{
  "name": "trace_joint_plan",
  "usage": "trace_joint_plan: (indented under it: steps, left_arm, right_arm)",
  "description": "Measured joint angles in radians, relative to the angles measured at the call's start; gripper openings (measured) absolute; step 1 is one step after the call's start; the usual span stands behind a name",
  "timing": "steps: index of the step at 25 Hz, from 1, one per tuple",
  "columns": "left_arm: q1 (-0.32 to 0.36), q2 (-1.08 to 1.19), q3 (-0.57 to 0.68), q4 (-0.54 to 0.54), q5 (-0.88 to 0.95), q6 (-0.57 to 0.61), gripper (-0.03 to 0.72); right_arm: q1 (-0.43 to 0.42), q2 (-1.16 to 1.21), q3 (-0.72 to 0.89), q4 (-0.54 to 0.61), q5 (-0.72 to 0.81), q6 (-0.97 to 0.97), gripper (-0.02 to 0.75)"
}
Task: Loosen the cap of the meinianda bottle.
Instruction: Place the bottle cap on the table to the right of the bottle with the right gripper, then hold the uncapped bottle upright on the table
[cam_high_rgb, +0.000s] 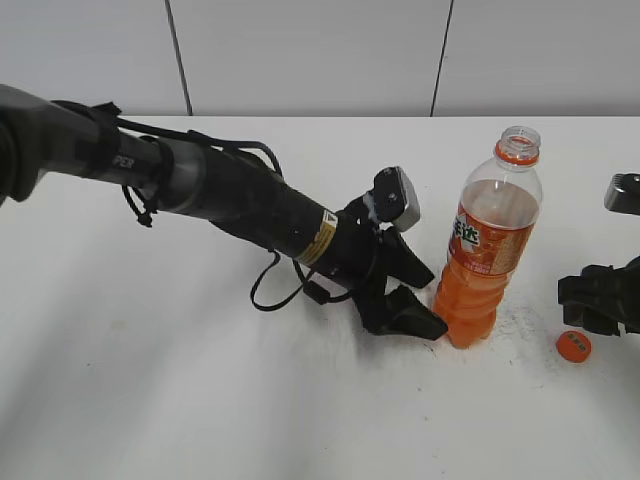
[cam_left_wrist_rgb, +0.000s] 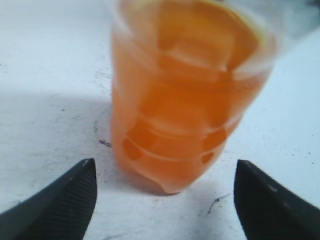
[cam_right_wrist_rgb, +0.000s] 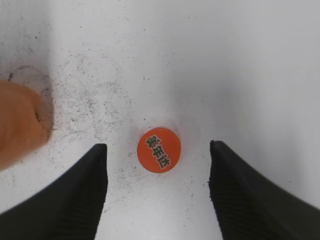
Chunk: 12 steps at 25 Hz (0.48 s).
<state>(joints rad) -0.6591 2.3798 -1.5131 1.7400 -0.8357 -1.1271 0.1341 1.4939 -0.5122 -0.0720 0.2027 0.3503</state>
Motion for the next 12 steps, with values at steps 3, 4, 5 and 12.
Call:
trace_joint_plan:
  steps: [3, 4, 5, 12]
  left_arm:
    - [0.011, -0.043, 0.003, 0.007, 0.013, -0.088, 0.665]
    - [0.016, -0.059, 0.006, 0.007, 0.013, -0.103, 0.664]
    - [0.02, -0.077, 0.014, 0.007, 0.016, -0.113, 0.662]
    - [0.037, -0.224, 0.107, 0.008, 0.112, -0.128, 0.649]
  right_arm:
    - [0.0, 0.0, 0.0, 0.002, 0.0, 0.0, 0.47]
    - [0.0, 0.0, 0.0, 0.002, 0.001, 0.0, 0.471]
    - [0.0, -0.001, 0.0, 0.002, 0.003, 0.0, 0.471]
    - [0.0, -0.074, 0.0, 0.002, 0.042, 0.0, 0.471]
